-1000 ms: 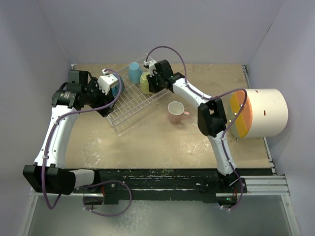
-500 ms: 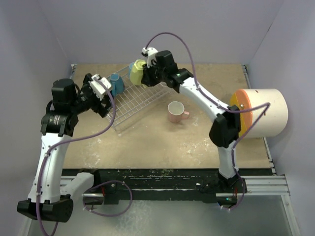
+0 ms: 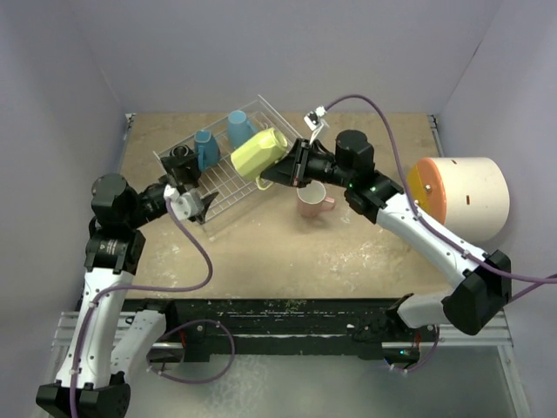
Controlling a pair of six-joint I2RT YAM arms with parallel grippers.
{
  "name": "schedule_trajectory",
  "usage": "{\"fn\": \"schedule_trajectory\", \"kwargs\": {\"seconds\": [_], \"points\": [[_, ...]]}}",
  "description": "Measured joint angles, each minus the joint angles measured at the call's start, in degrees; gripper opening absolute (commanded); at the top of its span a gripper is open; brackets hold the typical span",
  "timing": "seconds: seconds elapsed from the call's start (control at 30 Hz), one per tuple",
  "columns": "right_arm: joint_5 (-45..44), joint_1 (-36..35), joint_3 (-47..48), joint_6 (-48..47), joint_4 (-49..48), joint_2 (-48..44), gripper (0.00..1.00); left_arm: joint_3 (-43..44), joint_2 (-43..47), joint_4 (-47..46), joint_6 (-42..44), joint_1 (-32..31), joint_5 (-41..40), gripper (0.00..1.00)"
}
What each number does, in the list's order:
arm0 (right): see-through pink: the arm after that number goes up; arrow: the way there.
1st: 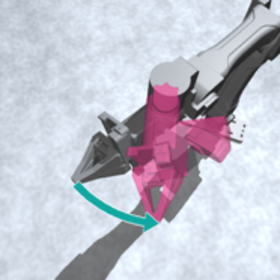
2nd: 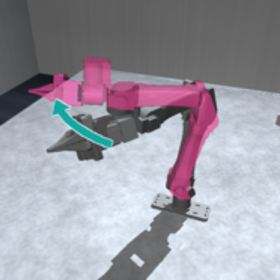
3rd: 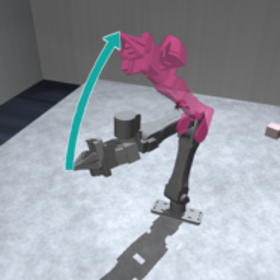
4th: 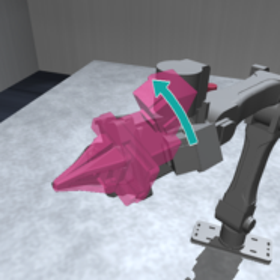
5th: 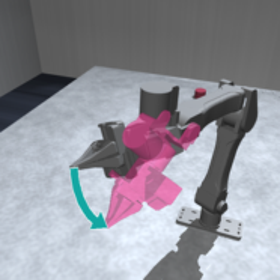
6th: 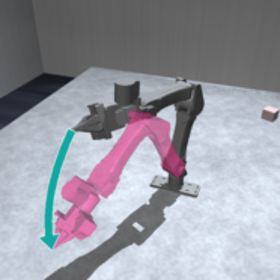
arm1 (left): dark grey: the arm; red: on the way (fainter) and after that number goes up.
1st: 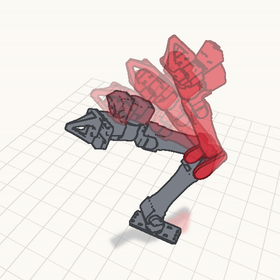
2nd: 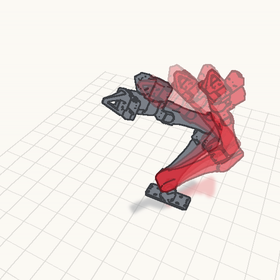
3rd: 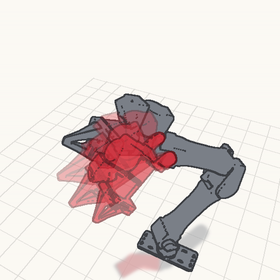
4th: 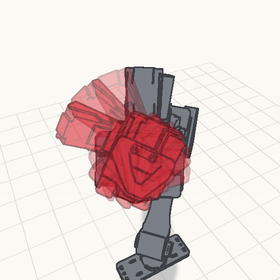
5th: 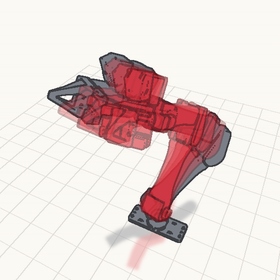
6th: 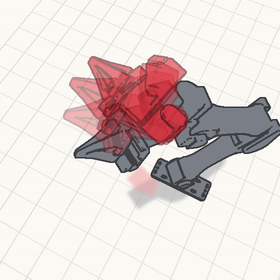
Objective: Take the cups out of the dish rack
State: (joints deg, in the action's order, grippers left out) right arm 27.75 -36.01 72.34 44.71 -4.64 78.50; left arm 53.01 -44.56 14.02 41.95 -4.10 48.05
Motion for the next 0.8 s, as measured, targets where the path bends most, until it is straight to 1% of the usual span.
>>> {"fn": "schedule_trajectory", "kwargs": {"seconds": [0.17,0.33,0.43,0.53,0.7,0.8], "points": [[3.58,-0.13,-9.27,12.98,-9.75,-0.63,0.00,-1.66,2.51,-7.08,3.85,-1.18,4.28,0.97],[5.03,-1.62,-11.58,22.43,-17.35,-0.35,0.00,-2.16,2.21,-7.93,12.09,-7.43,4.28,0.95],[5.66,-3.06,-12.66,27.47,-24.85,-0.37,0.00,-2.10,0.61,-6.91,17.44,-10.29,3.58,0.93],[6.49,-3.96,-13.70,30.71,-29.11,-0.50,0.00,-2.14,-0.79,-5.99,21.00,-10.69,2.49,0.89],[6.62,-4.50,-14.29,33.51,-30.49,-0.52,0.00,-2.38,-0.63,-6.71,24.26,-10.69,1.33,0.81],[6.64,-4.59,-14.99,33.81,-30.38,-1.07,0.00,-2.32,-0.24,-6.36,25.94,-10.69,1.18,0.80]]}}
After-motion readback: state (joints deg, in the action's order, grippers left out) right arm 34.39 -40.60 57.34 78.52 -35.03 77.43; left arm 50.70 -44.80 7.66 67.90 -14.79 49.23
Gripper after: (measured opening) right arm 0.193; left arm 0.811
